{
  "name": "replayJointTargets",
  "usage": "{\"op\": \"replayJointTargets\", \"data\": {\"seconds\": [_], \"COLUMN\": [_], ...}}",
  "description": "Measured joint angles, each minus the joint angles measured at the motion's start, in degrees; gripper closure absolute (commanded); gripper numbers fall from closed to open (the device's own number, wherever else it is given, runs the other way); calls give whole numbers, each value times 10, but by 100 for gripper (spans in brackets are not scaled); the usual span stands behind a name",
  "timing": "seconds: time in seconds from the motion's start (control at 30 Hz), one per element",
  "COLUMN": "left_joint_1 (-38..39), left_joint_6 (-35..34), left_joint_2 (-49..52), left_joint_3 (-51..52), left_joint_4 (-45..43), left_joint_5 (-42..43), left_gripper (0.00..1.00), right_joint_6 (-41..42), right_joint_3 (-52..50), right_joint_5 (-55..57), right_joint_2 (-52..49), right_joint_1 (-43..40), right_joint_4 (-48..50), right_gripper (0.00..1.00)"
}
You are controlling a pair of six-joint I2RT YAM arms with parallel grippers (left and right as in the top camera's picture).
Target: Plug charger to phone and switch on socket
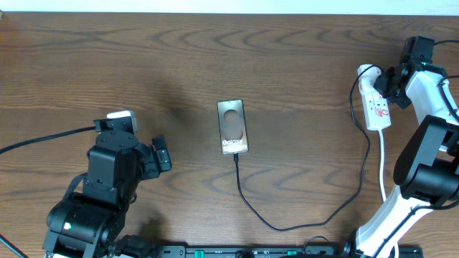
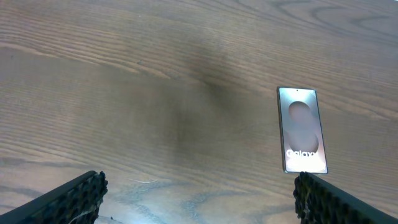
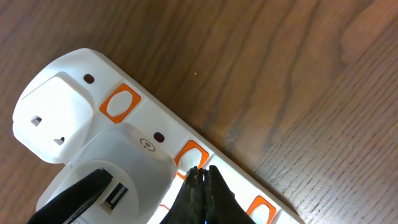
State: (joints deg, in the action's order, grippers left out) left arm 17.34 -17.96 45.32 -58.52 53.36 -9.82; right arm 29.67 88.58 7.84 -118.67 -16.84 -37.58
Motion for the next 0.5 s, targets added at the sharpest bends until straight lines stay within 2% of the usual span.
{"op": "replayJointTargets", "data": {"seconds": [0.5], "left_joint_1": [0], "left_joint_6": [0], "left_joint_2": [0], "left_joint_3": [0], "left_joint_4": [0], "left_joint_5": [0], "left_gripper": [2], "right_joint_6": [-2], "right_joint_3": [2], "right_joint_5": [0], "right_joint_2": [-27], "right_joint_1": [10], "right_joint_4": [5], "right_gripper": [99]}}
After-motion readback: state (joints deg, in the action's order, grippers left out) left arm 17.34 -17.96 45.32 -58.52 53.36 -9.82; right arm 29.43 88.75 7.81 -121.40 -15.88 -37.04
